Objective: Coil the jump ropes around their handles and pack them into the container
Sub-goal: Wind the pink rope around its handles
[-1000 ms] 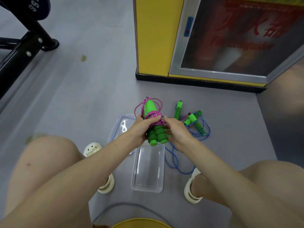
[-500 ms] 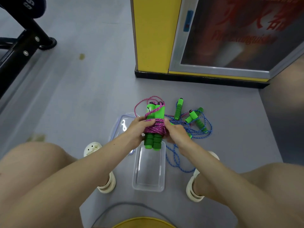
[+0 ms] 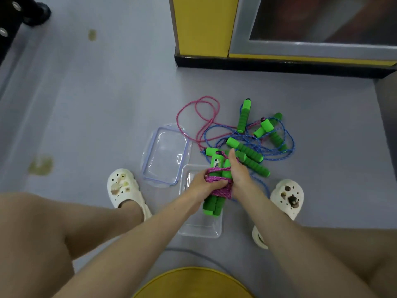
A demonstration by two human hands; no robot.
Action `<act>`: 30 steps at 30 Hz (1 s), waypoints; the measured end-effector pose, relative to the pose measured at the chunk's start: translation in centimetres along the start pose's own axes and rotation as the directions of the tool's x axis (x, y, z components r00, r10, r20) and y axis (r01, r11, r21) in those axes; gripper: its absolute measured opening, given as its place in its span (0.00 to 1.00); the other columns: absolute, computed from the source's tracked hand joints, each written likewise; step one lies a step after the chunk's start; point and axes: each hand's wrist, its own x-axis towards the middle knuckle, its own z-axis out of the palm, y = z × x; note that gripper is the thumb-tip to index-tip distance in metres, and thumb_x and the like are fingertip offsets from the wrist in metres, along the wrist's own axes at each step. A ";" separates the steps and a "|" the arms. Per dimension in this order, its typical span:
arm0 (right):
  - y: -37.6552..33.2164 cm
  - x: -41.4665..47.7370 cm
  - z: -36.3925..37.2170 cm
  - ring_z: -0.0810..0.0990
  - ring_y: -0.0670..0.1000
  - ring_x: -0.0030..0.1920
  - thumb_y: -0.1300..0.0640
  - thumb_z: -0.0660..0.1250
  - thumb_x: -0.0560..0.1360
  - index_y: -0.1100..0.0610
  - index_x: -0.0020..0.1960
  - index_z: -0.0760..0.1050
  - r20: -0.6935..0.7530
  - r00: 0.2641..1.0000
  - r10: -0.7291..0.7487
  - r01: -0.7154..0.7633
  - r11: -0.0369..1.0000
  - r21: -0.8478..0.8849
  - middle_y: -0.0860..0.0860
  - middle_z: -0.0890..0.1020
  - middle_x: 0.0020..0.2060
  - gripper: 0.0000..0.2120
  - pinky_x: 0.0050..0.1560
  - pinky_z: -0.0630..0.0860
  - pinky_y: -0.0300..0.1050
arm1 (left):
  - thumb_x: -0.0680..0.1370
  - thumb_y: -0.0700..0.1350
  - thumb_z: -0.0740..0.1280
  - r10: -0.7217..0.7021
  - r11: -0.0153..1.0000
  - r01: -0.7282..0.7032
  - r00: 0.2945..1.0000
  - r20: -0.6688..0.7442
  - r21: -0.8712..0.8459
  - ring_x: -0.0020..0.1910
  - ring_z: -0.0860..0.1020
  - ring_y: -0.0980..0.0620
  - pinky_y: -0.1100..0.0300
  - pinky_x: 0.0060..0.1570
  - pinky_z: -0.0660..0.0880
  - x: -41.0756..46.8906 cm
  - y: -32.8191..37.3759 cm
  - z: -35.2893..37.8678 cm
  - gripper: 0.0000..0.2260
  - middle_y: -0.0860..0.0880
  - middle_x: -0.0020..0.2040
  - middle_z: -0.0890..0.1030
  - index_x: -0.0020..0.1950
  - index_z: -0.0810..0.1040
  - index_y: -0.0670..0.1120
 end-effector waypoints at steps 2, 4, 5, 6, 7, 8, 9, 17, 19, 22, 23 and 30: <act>0.6 0.6 0.0 0.84 0.56 0.42 0.33 0.69 0.67 0.57 0.49 0.79 0.001 0.999 0.037 -0.037 0.999 0.008 0.56 0.85 0.44 0.27 0.51 0.80 0.55 | 0.71 0.33 0.73 -0.027 0.999 0.028 1.000 0.013 -0.019 0.41 0.82 0.49 0.57 0.43 0.80 0.4 -0.6 0.4 0.14 0.42 0.47 0.83 0.55 0.78 0.42; 0.9 1.1 -0.3 0.83 0.53 0.40 0.39 0.67 0.73 0.58 0.49 0.79 -0.015 0.999 0.039 -0.039 0.999 0.007 0.53 0.83 0.39 0.21 0.48 0.79 0.49 | 0.71 0.33 0.73 -0.070 0.997 0.070 0.997 0.019 -0.018 0.40 0.82 0.49 0.59 0.40 0.80 0.8 -1.2 0.4 0.14 0.41 0.47 0.83 0.55 0.79 0.40; 1.2 1.5 -0.4 0.83 0.54 0.41 0.40 0.66 0.74 0.58 0.50 0.79 -0.028 0.999 0.027 -0.027 1.000 0.004 0.53 0.83 0.40 0.20 0.48 0.79 0.49 | 0.71 0.34 0.73 -0.094 0.995 0.094 0.995 0.021 -0.015 0.40 0.82 0.48 0.59 0.40 0.80 0.9 -1.3 0.3 0.13 0.41 0.47 0.83 0.54 0.79 0.40; 1.5 1.7 -0.5 0.83 0.55 0.43 0.39 0.66 0.74 0.58 0.49 0.79 -0.036 0.999 0.029 -0.029 0.999 -0.013 0.54 0.83 0.41 0.21 0.50 0.80 0.51 | 0.71 0.33 0.73 -0.119 0.993 0.120 0.993 0.023 -0.021 0.39 0.83 0.49 0.59 0.40 0.80 1.2 -1.5 0.2 0.11 0.41 0.46 0.84 0.52 0.80 0.40; 1.9 2.1 -0.6 0.83 0.56 0.44 0.38 0.66 0.73 0.56 0.47 0.79 -0.047 0.999 0.025 -0.026 0.999 -0.021 0.55 0.84 0.42 0.21 0.51 0.80 0.53 | 0.71 0.33 0.73 -0.133 0.990 0.134 0.991 0.027 -0.031 0.37 0.83 0.49 0.59 0.39 0.81 1.3 -1.6 0.0 0.10 0.42 0.44 0.84 0.50 0.80 0.41; 2.3 2.3 -0.7 0.84 0.57 0.44 0.36 0.67 0.71 0.56 0.45 0.79 -0.053 0.998 0.031 -0.033 0.999 -0.025 0.55 0.84 0.42 0.22 0.51 0.80 0.54 | 0.71 0.32 0.73 -0.138 0.989 0.140 0.990 0.035 -0.038 0.37 0.83 0.49 0.58 0.39 0.81 1.5 -1.8 -0.2 0.10 0.42 0.43 0.84 0.49 0.80 0.42; 2.7 2.6 -0.9 0.84 0.58 0.43 0.34 0.68 0.69 0.56 0.44 0.79 -0.050 0.998 0.046 -0.047 0.999 -0.019 0.56 0.84 0.42 0.23 0.51 0.80 0.56 | 0.71 0.32 0.72 -0.141 0.989 0.143 0.989 0.046 -0.037 0.37 0.83 0.49 0.58 0.40 0.81 1.7 -2.0 -0.4 0.10 0.42 0.44 0.84 0.49 0.79 0.42; 4.1 3.3 -1.3 0.84 0.62 0.44 0.27 0.73 0.51 0.61 0.52 0.80 0.029 0.982 0.189 -0.190 0.981 0.049 0.61 0.84 0.45 0.44 0.49 0.80 0.62 | 0.69 0.36 0.74 -0.171 0.982 0.182 0.971 0.166 -0.052 0.50 0.82 0.44 0.52 0.51 0.80 2.0 -2.5 -2.4 0.21 0.38 0.54 0.82 0.61 0.77 0.39; 4.2 3.4 -1.0 0.84 0.62 0.45 0.28 0.74 0.47 0.62 0.53 0.79 0.053 0.978 0.202 -0.205 0.978 0.048 0.62 0.84 0.46 0.47 0.49 0.80 0.62 | 0.66 0.38 0.74 -0.199 0.971 0.219 0.961 0.192 -0.093 0.47 0.82 0.46 0.54 0.50 0.80 2.0 -2.5 -2.9 0.23 0.40 0.53 0.83 0.61 0.77 0.40; 3.6 2.9 -0.4 0.84 0.61 0.44 0.36 0.74 0.63 0.60 0.51 0.78 0.062 0.982 0.180 -0.182 0.983 0.025 0.61 0.84 0.47 0.31 0.48 0.80 0.61 | 0.67 0.37 0.73 -0.208 0.952 0.240 0.963 0.172 -0.192 0.45 0.83 0.48 0.55 0.47 0.80 1.9 -2.9 -3.2 0.21 0.42 0.50 0.83 0.60 0.77 0.42; 3.6 3.0 -0.3 0.84 0.61 0.44 0.38 0.73 0.66 0.59 0.50 0.78 0.070 0.983 0.171 -0.173 0.985 0.019 0.61 0.84 0.47 0.26 0.48 0.81 0.60 | 0.68 0.37 0.73 -0.198 0.946 0.229 0.969 0.149 -0.228 0.45 0.83 0.47 0.55 0.46 0.81 2.0 -2.9 -3.1 0.22 0.42 0.51 0.83 0.61 0.76 0.43; 3.8 3.1 -1.0 0.83 0.62 0.49 0.44 0.75 0.58 0.64 0.62 0.75 0.146 0.948 0.283 -0.295 0.953 0.074 0.63 0.82 0.52 0.38 0.43 0.81 0.55 | 0.71 0.35 0.72 -0.199 0.945 0.211 0.977 0.070 -0.248 0.41 0.83 0.46 0.55 0.40 0.80 2.2 -3.6 -3.3 0.18 0.41 0.46 0.84 0.59 0.75 0.44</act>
